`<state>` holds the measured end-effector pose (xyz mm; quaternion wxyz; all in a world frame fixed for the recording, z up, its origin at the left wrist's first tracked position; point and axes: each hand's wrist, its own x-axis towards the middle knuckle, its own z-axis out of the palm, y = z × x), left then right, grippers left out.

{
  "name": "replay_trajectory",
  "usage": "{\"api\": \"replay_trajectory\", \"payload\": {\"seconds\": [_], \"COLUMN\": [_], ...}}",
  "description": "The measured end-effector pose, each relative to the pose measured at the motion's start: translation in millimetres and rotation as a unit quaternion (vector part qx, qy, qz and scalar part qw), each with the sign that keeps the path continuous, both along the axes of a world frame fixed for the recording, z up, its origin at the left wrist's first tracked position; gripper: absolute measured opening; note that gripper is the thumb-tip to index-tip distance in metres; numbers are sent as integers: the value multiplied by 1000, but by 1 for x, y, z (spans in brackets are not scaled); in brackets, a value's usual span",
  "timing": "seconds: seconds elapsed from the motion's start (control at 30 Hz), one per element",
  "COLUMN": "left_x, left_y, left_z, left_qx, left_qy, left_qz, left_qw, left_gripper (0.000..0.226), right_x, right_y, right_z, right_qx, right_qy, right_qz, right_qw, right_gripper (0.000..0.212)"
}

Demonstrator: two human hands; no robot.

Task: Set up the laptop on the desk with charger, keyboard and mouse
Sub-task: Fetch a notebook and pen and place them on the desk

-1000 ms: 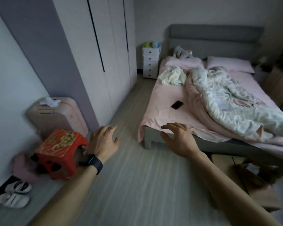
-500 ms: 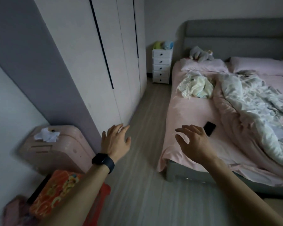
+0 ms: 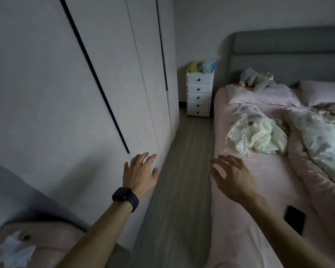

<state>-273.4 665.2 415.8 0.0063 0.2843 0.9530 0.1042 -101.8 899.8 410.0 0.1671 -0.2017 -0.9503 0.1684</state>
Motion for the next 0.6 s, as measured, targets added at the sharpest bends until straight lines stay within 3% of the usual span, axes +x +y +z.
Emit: {"api": "replay_trajectory", "payload": {"seconds": [0.6], "left_x": [-458], "left_y": [357], "left_z": [-24], "left_qx": [-7], "left_qy": [-53], "left_qz": [-117], "left_qw": [992], "left_gripper": [51], "right_x": [-423], "right_y": [312], "right_z": [-12], "right_qx": [-21], "right_qy": [8], "right_qz": [-104], "right_qw": [994], "right_gripper": [33]}}
